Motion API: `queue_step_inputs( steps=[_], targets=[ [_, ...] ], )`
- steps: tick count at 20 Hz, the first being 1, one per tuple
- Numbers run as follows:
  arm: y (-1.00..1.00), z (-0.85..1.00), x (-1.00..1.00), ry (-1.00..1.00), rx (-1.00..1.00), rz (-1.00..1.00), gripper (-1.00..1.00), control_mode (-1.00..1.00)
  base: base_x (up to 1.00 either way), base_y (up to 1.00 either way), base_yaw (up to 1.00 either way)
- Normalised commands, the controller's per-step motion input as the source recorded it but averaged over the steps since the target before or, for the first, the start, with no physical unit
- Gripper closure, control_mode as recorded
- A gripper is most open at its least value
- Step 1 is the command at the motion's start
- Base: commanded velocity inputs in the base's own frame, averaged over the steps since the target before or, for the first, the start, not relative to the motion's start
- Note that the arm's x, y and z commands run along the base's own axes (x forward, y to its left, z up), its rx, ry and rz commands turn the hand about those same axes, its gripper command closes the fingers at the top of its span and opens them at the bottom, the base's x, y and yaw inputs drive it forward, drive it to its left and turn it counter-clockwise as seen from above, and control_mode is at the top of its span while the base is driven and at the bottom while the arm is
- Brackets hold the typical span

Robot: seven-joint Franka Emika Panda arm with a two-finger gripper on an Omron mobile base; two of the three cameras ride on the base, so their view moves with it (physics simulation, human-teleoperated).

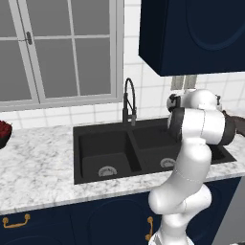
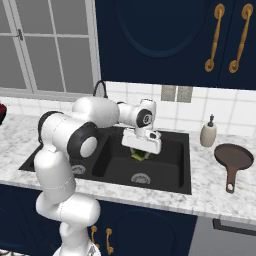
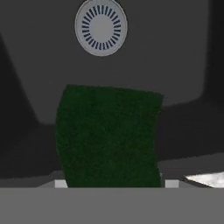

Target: Pick the pan and sponge and place them into the sink. Then turn on the water.

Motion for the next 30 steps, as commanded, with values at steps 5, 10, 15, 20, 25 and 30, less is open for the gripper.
queue_step_inputs(
  steps=[5,10,15,20,25,30],
  targets=[
    [-0.09,-0.82,0.52,-0.12,0.0,0.12,1.0,-1.0,0.0,0.0,0.0],
    [-0.09,-0.58,0.4,-0.08,0.02,0.09,1.0,-1.0,0.0,0.0,0.0],
    [-0.25,-0.72,0.25,-0.18,0.0,0.02,1.0,-1.0,0.0,0.0,0.0],
    [-0.1,-0.43,0.13,-0.07,0.0,0.0,1.0,-1.0,0.0,0.0,0.0],
    [0.0,-0.48,0.15,-0.08,0.0,0.0,1.0,-1.0,0.0,0.0,0.0],
    [0.0,-0.55,0.08,-0.08,0.0,0.0,1.0,-1.0,0.0,0.0,0.0]
  ],
)
